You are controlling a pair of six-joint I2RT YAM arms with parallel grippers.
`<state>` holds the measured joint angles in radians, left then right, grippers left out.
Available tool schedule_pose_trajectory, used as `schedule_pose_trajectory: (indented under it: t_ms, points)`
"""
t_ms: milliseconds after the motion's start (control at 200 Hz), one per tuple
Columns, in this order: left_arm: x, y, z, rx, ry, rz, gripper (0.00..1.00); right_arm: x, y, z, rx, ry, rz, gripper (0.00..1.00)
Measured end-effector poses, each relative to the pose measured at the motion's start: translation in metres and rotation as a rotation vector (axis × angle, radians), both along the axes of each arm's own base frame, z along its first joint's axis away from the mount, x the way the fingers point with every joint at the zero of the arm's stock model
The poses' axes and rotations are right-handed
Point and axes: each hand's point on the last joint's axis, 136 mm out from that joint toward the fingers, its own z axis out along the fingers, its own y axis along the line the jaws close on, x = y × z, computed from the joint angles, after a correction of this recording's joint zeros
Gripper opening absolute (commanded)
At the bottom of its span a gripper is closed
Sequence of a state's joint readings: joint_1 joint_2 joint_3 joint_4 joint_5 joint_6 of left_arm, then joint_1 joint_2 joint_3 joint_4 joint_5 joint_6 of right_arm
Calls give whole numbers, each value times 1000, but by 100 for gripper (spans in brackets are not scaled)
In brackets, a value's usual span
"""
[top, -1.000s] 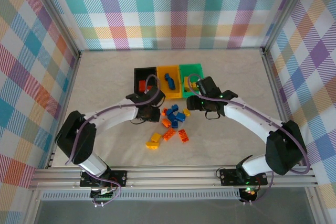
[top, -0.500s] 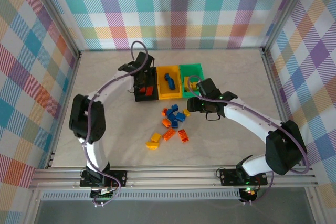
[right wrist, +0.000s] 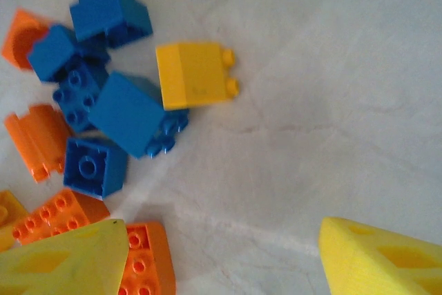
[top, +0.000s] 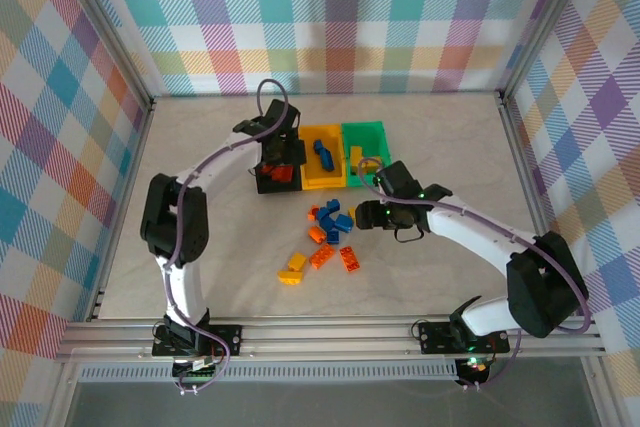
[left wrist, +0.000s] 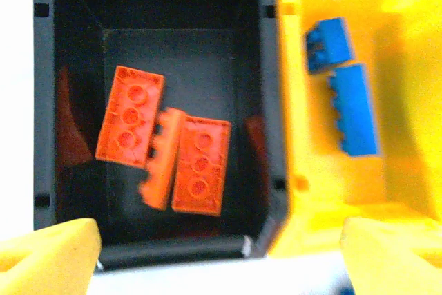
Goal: Sort the legos into containers by color
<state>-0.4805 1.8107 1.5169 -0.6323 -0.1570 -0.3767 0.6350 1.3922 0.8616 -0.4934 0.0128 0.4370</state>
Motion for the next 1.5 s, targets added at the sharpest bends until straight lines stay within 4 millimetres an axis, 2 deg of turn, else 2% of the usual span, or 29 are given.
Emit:
schedule_pose_trajectory:
  t_ms: [135, 220, 275, 365, 485, 590, 705, 840, 980, 1230, 1500]
  points:
    - [-46, -16, 33, -80, -62, -72, 95, -14, 10, -7, -4, 23, 49, 71]
    - [-75, -23, 38, -111, -76, -115, 100, -17, 15, -11, -11, 31, 69, 71]
    - [-95, -23, 32, -122, -62, -134, 100, -16, 17, -14, -21, 38, 72, 69]
    - [-125, -14, 10, -130, -8, -136, 100, -8, 19, -14, -36, 29, 61, 65]
    - [-159, 8, -19, -133, 58, -98, 100, 19, 26, -6, -34, 2, 29, 62]
    - [-178, 21, -25, -159, 66, -72, 100, 43, 32, -5, -36, -16, 5, 58]
    - [-188, 27, -25, -188, 58, -51, 100, 64, 38, -13, -65, -16, -11, 53]
    - [-194, 31, -30, -195, 68, -36, 100, 76, 41, -27, -104, -5, -21, 47]
    - [-197, 33, -33, -190, 76, -33, 100, 74, 36, -39, -145, 18, -24, 43]
    - [-197, 34, -34, -186, 81, -33, 100, 71, 31, -44, -166, 26, -29, 33]
    - [-197, 36, -36, -172, 85, -25, 100, 74, 26, -39, -177, -3, -43, 23]
